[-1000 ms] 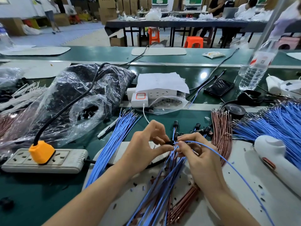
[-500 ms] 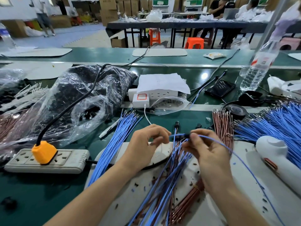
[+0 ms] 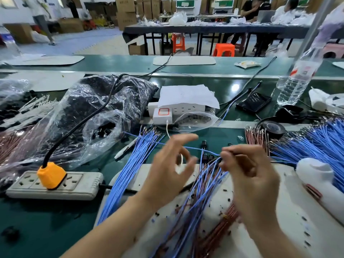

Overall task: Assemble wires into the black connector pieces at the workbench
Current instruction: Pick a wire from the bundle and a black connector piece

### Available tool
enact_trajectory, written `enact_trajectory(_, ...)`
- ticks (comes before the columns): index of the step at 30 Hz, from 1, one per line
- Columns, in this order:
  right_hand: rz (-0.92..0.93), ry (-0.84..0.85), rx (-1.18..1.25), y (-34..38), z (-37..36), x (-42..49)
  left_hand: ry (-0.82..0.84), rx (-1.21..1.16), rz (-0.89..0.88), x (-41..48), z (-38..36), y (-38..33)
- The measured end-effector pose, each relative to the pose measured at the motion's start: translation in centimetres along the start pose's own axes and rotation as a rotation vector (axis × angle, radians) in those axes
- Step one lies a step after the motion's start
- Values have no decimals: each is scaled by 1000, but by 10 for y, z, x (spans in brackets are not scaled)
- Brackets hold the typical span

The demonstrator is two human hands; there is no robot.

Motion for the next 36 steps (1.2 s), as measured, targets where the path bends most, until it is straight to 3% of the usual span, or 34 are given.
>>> enact_trajectory(2,145,108,-82,3,-12,-13,144,-160,27,-4,-8,-8)
enact_trajectory(5,214,122,-127,5,-14,-18,187,-239,77,-3,-13,-4)
enact_trajectory(14,194,131,-85,9,-15,-17,157,-355,95,-4,-11,4)
enact_trajectory(30,196,179,-64,9,-14,-17,144,-324,31,-5,-9,3)
enact_trajectory(36,88,142,14,5,-15,-19,104,-309,38,-5,-10,4)
Point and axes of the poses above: each hand's wrist, its own x-axis towards the middle knuckle, its own z-axis out of the back of the hand, y = z × x, the point moved 2 cm from there along x, towards the middle knuckle
